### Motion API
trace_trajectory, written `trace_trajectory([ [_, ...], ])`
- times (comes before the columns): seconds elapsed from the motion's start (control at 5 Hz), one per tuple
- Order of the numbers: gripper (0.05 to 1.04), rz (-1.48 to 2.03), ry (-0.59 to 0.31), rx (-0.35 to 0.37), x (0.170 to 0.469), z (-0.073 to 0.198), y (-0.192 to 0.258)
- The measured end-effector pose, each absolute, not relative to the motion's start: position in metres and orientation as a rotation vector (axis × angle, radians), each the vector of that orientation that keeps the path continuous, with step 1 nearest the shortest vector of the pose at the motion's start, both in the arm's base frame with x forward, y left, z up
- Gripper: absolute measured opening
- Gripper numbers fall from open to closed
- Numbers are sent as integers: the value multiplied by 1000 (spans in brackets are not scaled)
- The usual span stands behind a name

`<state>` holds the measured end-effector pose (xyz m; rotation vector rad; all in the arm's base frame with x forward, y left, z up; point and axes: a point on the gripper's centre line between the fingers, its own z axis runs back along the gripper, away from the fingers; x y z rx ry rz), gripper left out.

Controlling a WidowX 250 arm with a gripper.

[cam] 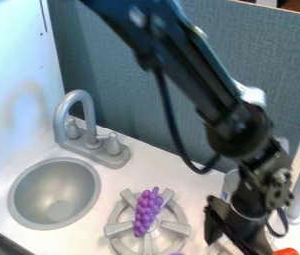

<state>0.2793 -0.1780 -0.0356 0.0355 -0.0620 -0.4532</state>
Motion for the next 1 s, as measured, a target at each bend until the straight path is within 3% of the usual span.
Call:
trace_trajectory([
  [0.2, 1009, -372, -111, 42, 269, -8, -146],
  [0.4, 1009, -304, -139, 106, 254, 25, -97],
  [0.6, 1009, -271, -123, 151, 243, 36, -53],
  [1.0, 1009, -235, 15, 208, 249, -16, -18],
])
